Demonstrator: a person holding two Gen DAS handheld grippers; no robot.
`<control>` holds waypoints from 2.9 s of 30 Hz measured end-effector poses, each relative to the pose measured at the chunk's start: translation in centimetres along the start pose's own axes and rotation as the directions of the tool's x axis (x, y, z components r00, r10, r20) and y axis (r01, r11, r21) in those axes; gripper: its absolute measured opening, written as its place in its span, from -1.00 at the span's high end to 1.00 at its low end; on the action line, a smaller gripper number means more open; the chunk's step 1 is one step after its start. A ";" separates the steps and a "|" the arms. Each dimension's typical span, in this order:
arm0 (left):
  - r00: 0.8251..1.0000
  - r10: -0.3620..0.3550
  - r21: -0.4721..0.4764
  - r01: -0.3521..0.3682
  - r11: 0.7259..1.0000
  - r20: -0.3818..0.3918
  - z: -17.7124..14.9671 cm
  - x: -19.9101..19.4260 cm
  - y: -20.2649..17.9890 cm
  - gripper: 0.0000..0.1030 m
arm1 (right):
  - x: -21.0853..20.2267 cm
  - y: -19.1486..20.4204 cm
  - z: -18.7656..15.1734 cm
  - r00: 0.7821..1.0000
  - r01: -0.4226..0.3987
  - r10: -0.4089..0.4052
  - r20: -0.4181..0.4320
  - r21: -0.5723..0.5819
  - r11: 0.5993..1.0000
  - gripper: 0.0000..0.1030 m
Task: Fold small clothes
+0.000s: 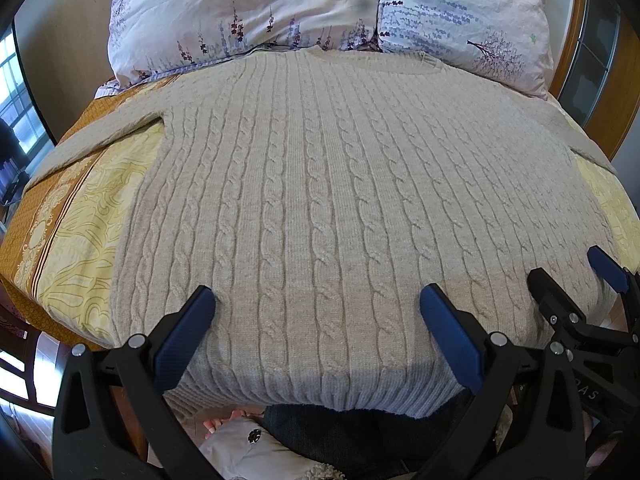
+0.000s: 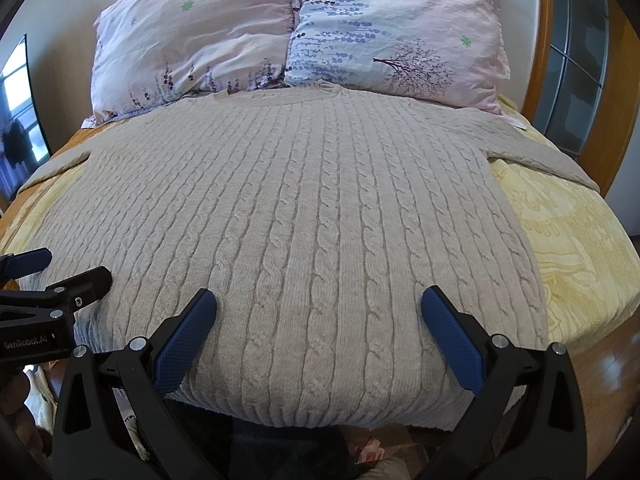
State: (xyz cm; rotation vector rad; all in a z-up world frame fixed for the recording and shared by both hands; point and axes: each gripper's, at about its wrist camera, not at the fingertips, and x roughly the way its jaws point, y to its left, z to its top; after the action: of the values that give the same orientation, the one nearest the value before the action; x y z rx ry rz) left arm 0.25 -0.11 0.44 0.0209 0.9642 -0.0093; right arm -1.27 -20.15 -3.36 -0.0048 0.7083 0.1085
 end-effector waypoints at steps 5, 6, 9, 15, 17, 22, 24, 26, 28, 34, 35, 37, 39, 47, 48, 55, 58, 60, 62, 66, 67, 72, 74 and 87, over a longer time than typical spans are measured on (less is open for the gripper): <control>1.000 -0.002 0.013 0.002 1.000 -0.004 0.2 0.2 -0.1 -0.97 | 0.3 -0.9 -0.2 0.997 -0.072 0.073 0.028 -0.053 0.996 -0.97; 1.000 -0.002 0.018 0.002 1.000 -0.004 0.2 0.2 -0.1 -0.97 | 0.3 -0.9 -0.3 0.995 -0.086 0.088 0.036 -0.066 0.994 -0.97; 1.000 -0.006 0.036 0.007 0.999 -0.012 0.6 0.4 -0.2 -0.97 | 0.6 -1.4 0.2 0.991 -0.120 0.125 0.042 -0.091 0.989 -0.97; 1.000 -0.003 0.081 0.001 0.997 0.016 1.7 0.7 -0.3 -0.97 | 1.0 -6.8 4.3 0.983 -0.171 0.164 0.078 0.098 0.980 -0.97; 0.999 0.013 0.104 -0.018 0.994 0.046 2.6 0.7 -0.3 -0.97 | 1.4 -10.0 6.1 0.983 -0.172 0.156 0.091 0.205 0.963 -0.95; 0.991 -0.052 0.108 0.039 0.993 0.123 5.1 0.7 0.5 -0.97 | 3.3 -18.8 10.0 0.990 -0.139 0.107 0.095 0.460 0.877 -0.49; 0.983 -0.126 0.089 0.115 0.989 0.134 6.2 0.7 1.1 -0.97 | 4.8 -22.6 11.1 0.996 -0.083 0.057 0.062 0.565 0.821 -0.26; 0.970 -0.195 0.057 0.188 0.980 0.145 7.7 0.9 2.1 -0.97 | 6.2 -26.5 11.5 1.000 -0.026 0.012 0.025 0.669 0.742 -0.03; 0.968 -0.188 0.049 0.183 0.982 0.167 9.4 1.1 2.8 -0.97 | 7.4 -29.3 11.5 1.000 0.023 -0.019 -0.014 0.741 0.671 0.06; 0.947 -0.231 0.044 0.227 0.973 0.225 12.5 1.8 3.9 -0.97 | 10.4 -34.5 10.3 0.997 0.075 -0.014 -0.079 0.859 0.506 0.24; 0.940 -0.251 0.034 0.250 0.968 0.229 13.1 2.1 4.1 -0.97 | 10.6 -34.7 10.2 0.996 0.087 -0.022 -0.088 0.864 0.496 0.25; 0.941 -0.254 0.026 0.255 0.967 0.224 13.4 2.6 4.4 -0.97 | 11.3 -35.2 10.1 0.996 0.084 -0.019 -0.086 0.872 0.483 0.25; 0.943 -0.257 0.016 0.259 0.966 0.212 14.1 3.2 4.4 -0.97 | 11.5 -35.5 10.1 0.997 0.075 -0.029 -0.070 0.878 0.472 0.29; 0.939 -0.309 -0.040 0.318 0.947 0.149 15.2 5.7 5.5 -0.97 | 11.9 -38.5 9.3 0.996 0.055 -0.087 -0.020 0.904 0.425 0.71; 0.939 -0.314 -0.050 0.324 0.945 0.143 15.4 6.0 5.6 -0.97 | 12.0 -38.5 9.3 0.995 0.059 -0.095 -0.020 0.898 0.436 0.75; 0.930 -0.335 -0.088 0.351 0.932 0.154 16.1 6.7 6.4 -0.97 | 9.9 -36.4 12.3 0.982 0.054 -0.177 0.066 0.802 0.595 0.82; 0.921 -0.355 -0.118 0.375 0.919 0.163 16.2 6.9 7.0 -0.97 | 8.2 -33.6 14.8 0.973 0.017 -0.178 0.147 0.722 0.691 0.83; 0.919 -0.358 -0.132 0.381 0.915 0.165 16.3 7.0 7.3 -0.97 | 7.3 -31.4 16.3 0.968 -0.013 -0.158 0.197 0.663 0.748 0.83; 0.917 -0.361 -0.148 0.386 0.911 0.167 16.4 7.2 7.6 -0.97 | 6.3 -27.9 17.9 0.962 -0.064 -0.103 0.252 0.577 0.814 0.83; 0.913 -0.369 -0.169 0.397 0.902 0.172 16.5 7.3 7.9 -0.97 | 6.0 -21.2 19.6 0.953 -0.190 0.059 0.298 0.435 0.880 0.83; 0.913 -0.369 -0.171 0.396 0.902 0.173 16.5 7.3 8.0 -0.97 | 6.2 -18.9 19.8 0.949 -0.233 0.121 0.291 0.389 0.891 0.83; 0.900 -0.406 -0.203 0.432 0.879 0.156 16.3 7.8 8.2 -0.96 | 9.9 -10.2 17.9 0.935 -0.352 0.324 0.145 0.261 0.899 0.83; 0.895 -0.420 -0.213 0.444 0.870 0.149 16.2 8.1 8.3 -0.96 | 12.1 -7.4 16.4 0.932 -0.361 0.359 0.052 0.238 0.902 0.83; 0.848 -0.513 -0.254 0.529 0.810 0.134 16.3 8.8 8.6 -0.90 | 14.1 -13.7 14.0 0.913 -0.350 0.402 0.067 0.637 0.687 0.33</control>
State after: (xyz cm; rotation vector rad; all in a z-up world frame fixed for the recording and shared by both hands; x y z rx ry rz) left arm 18.80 8.16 2.66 -0.5116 0.8787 -0.3813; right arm 19.78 -31.82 -2.31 0.8124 0.7897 0.2607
